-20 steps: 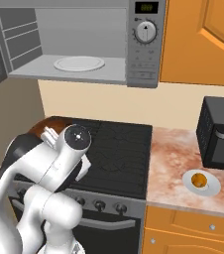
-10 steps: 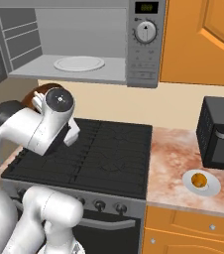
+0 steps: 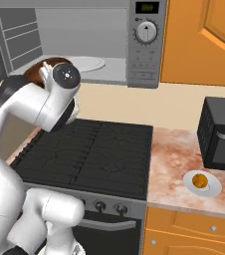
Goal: Remove the orange from the bowl and place it on the small plate. Then place the bowl with only the steak in the microwave, close the door, and press the start button to microwave the steak.
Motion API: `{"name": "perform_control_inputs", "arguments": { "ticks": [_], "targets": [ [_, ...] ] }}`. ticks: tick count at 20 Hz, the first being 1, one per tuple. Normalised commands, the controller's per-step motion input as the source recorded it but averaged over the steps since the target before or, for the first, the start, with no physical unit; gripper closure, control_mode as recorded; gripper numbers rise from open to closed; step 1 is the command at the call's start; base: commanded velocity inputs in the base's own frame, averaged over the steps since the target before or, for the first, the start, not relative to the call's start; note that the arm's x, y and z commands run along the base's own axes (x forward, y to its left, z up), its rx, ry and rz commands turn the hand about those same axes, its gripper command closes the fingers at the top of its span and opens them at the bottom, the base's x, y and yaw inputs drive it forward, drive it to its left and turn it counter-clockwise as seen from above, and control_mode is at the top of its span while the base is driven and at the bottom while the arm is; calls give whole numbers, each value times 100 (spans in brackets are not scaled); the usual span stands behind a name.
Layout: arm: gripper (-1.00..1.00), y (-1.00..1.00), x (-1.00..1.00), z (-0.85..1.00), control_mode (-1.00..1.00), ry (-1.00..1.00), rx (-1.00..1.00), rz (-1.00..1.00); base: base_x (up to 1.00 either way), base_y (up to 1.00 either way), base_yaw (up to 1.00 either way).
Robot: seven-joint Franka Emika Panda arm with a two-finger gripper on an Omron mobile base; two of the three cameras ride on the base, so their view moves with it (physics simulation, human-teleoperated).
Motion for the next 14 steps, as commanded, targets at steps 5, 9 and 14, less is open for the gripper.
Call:
{"name": "perform_control_inputs", "arguments": {
  "ticks": [5,9,14],
  "targets": [
    [100,0,15,56,-100,0,38,-16,0,0,0],
    [100,0,47,42,-100,2,23,-28,0,0,0],
    [100,0,64,11,-100,17,10,-22,0,0,0]
  ]
}}
